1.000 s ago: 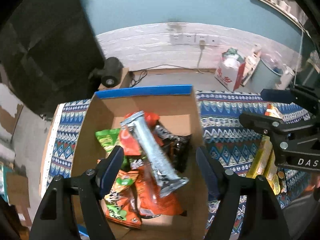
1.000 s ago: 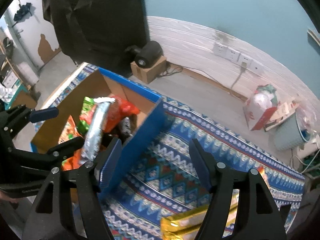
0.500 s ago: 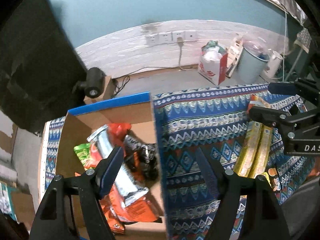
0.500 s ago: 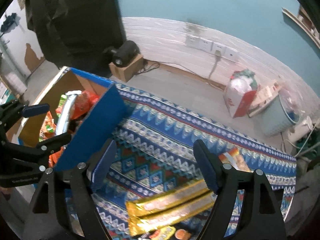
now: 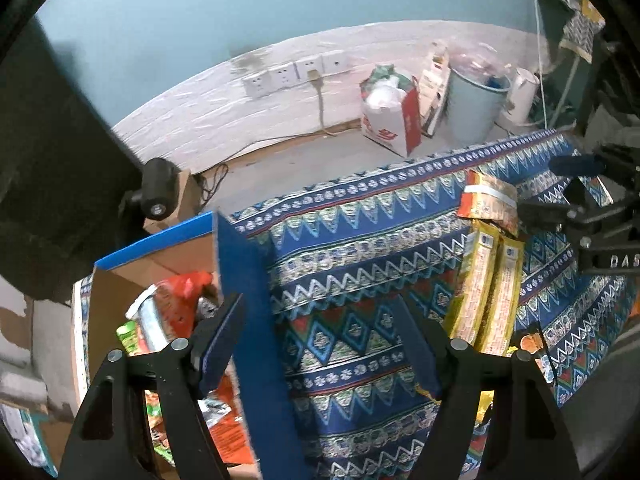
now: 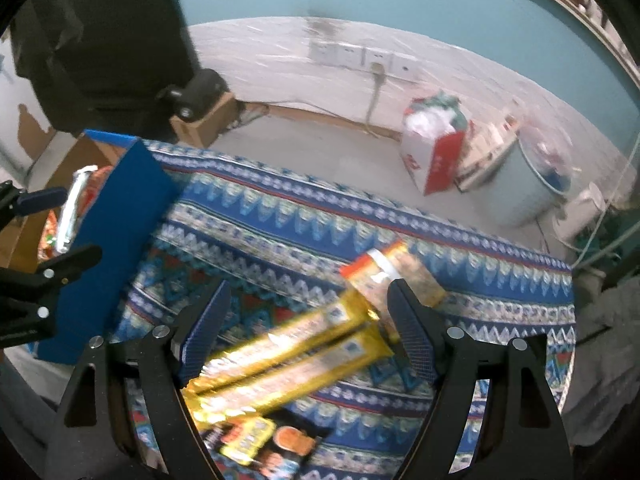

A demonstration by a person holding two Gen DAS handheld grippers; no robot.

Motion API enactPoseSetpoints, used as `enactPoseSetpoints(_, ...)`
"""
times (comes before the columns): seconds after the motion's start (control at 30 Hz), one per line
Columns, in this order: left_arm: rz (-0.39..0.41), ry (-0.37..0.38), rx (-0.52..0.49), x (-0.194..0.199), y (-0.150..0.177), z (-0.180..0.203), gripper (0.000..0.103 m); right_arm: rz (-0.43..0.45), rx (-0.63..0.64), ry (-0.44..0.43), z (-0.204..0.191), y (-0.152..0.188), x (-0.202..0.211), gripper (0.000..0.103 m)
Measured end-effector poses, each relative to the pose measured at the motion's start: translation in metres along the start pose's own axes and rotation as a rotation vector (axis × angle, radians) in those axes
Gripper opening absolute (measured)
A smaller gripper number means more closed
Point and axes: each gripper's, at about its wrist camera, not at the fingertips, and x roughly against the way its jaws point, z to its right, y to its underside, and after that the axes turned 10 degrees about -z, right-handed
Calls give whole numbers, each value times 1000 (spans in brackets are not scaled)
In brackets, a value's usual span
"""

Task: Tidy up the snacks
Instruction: 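Move both tools from the box back over the snack pile, then grasp the orange-white striped bag with the right tool while the left tool grasps a yellow wafer bar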

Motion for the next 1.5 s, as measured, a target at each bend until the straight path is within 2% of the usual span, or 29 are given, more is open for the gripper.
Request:
enactPoseSetpoints(0.23, -31, 21, -69, -17, -14, 24, 77, -51, -26, 42, 40, 9, -17, 80)
enactPoseSetpoints(0.47, -59, 47, -125, -44, -33, 39, 77, -140, 49, 84, 63, 6, -48, 80)
enactPoseSetpoints(0.57, -78, 66, -141, -58, -39, 44, 77, -168, 99, 69, 66, -1, -61, 80)
enactPoseSetpoints(0.73, -101, 86, -182, -77, -46, 52, 77, -205, 187, 102, 69, -8, -86, 80)
enactPoseSetpoints(0.97, -130, 90, -212, -100, -53, 60, 77, -228, 234, 57, 76, -13, -115, 80)
enactPoseSetpoints(1.0, -135, 91, -214, -103, -54, 61, 77, -253, 253, 34, 75, -14, -119, 80)
enactPoseSetpoints(1.1, -147, 99, -214, -110, -58, 62, 77, -268, 284, 33, 73, -13, -129, 80)
enactPoseSetpoints(1.23, -166, 115, -203, -117, -60, 62, 77, -277, 293, 58, 73, -16, -141, 80)
enactPoseSetpoints(1.43, -177, 149, -209, -121, -59, 68, 77, -287, 230, 50, 85, -21, -154, 80)
enactPoseSetpoints(1.47, -181, 159, -207, -121, -58, 68, 77, -284, 219, 45, 87, -22, -154, 79)
enactPoseSetpoints(1.5, -184, 170, -206, -121, -58, 69, 77, -282, 209, 45, 88, -22, -153, 74)
